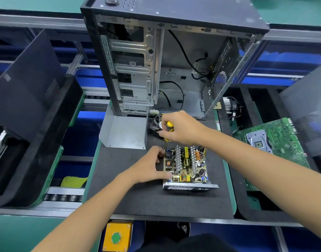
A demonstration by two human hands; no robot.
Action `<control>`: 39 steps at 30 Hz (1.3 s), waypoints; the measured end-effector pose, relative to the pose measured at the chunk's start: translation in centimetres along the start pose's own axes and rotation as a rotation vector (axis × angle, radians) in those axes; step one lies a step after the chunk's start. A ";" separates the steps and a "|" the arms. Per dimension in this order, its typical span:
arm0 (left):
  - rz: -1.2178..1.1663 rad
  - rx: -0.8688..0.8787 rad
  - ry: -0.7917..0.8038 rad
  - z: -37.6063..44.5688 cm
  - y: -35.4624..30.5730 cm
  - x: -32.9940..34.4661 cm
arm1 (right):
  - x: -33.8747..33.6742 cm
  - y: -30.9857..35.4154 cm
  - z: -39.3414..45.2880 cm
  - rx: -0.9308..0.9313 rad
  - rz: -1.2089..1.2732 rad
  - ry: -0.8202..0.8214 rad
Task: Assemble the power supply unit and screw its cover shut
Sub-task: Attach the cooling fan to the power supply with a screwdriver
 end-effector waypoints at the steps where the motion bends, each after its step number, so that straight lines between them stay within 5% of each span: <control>1: 0.007 -0.004 0.011 -0.1 0.0 0.1 | 0.2 0.0 0.0 -0.004 -0.012 0.006; 31: 0.490 0.192 -0.293 -1.0 -2.0 1.2 | 0.6 -0.3 -0.5 -0.029 -0.056 0.009; 39: 0.393 0.192 -0.246 -0.5 -2.4 0.7 | 0.1 -0.6 -0.4 -0.025 -0.049 -0.002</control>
Point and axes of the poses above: each hand's wrist, its own z-axis towards the middle knuckle, its own x-axis out of the palm, y = z × x, the point moved 9 cm from there along z, towards the middle knuckle, and after that the axes turned 7 degrees about z, right-handed, at the moved point
